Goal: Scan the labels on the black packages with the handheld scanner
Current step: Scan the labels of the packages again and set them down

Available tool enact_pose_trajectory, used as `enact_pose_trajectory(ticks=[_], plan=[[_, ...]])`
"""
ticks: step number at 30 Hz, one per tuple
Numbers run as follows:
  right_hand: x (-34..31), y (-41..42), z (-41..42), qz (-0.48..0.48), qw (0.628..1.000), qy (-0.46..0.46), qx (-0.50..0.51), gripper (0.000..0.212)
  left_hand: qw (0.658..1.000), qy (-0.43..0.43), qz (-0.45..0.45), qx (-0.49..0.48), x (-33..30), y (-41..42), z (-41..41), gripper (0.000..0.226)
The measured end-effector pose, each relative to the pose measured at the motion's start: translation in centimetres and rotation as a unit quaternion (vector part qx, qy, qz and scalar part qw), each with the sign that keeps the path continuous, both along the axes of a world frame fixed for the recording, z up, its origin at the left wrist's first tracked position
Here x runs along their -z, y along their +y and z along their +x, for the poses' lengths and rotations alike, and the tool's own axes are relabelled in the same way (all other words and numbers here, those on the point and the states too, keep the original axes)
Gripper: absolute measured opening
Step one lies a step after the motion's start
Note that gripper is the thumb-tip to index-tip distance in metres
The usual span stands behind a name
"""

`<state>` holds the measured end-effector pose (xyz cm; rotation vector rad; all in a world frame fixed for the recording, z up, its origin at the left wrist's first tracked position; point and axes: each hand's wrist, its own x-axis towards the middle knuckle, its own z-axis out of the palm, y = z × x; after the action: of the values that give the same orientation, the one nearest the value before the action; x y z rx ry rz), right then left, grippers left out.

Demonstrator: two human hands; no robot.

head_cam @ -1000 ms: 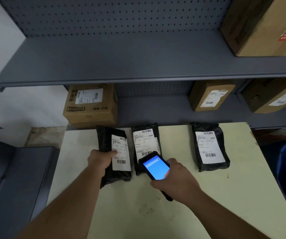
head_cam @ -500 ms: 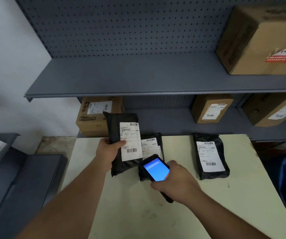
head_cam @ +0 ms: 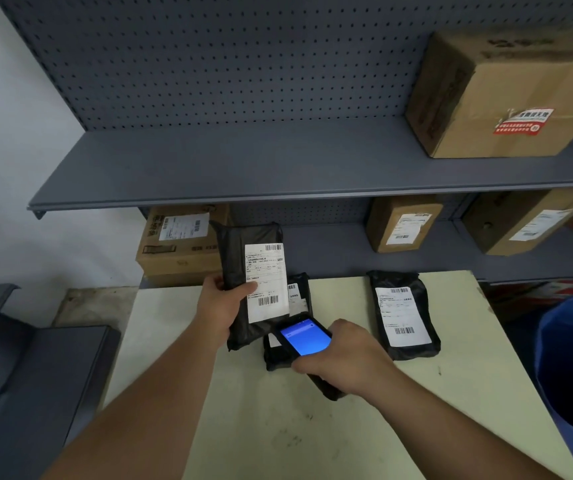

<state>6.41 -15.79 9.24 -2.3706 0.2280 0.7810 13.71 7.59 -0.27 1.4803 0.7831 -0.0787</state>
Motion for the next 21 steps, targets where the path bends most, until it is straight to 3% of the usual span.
enact_pose_trajectory(ticks=[21], plan=[[0.51,-0.19,-0.13,-0.004,1.0,0.0,0.004,0.056,1.0,-0.004,-0.005,-0.012,-0.31,-0.44,-0.36,0.06]])
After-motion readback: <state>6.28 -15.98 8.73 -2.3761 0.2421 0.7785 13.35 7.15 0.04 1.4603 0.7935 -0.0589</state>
